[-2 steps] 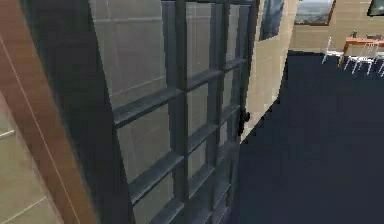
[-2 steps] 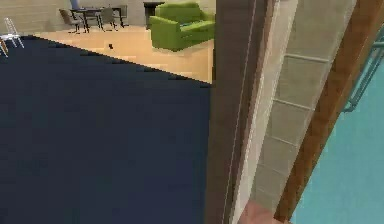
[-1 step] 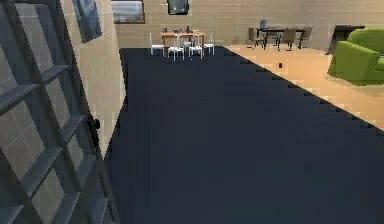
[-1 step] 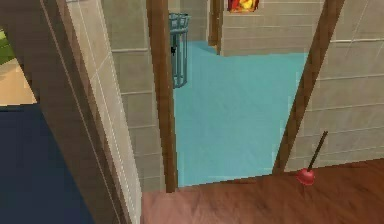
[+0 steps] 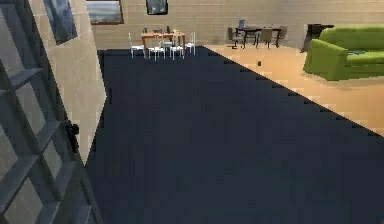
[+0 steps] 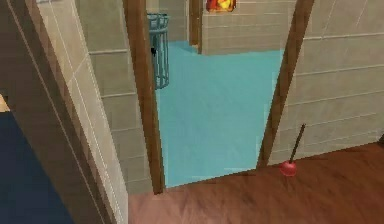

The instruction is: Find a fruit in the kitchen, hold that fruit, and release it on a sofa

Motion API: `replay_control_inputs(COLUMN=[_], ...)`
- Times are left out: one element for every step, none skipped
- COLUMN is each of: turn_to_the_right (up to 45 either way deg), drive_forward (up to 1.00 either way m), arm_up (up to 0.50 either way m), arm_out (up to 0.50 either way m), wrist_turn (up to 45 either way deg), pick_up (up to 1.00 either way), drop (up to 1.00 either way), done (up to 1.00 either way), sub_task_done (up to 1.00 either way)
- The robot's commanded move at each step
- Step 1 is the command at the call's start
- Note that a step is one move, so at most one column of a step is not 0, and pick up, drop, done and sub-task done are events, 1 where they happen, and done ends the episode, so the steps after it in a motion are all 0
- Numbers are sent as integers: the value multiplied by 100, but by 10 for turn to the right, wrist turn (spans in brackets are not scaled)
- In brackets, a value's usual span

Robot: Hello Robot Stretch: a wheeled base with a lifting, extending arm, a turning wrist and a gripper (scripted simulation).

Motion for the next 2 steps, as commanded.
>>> replay_control_inputs(turn_to_the_right=[0,0], drive_forward=[100,100], arm_up=[0,0], arm_out=[0,0], wrist_turn=[0,0], pick_up=[0,0], drop=[0,0], done=[0,0], sub_task_done=[0,0])
